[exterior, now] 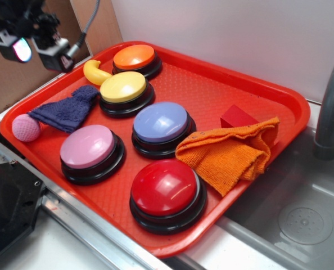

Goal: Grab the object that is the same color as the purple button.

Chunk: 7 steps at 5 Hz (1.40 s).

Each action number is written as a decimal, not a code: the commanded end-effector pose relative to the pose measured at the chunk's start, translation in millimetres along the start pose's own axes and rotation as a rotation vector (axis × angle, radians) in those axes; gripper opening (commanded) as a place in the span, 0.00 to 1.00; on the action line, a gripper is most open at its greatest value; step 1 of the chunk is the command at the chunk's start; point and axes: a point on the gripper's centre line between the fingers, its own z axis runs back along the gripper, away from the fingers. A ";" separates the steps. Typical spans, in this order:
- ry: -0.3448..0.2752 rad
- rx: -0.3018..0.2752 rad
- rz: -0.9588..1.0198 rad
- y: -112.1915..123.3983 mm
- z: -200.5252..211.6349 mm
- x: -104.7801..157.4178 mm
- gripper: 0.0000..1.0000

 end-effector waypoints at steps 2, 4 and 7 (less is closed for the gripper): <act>0.017 0.048 0.064 28.3 -63.9 13.0 1.00; 0.096 -0.039 0.044 32.0 -88.5 7.2 1.00; 0.084 -0.052 0.037 29.1 -94.8 5.4 0.00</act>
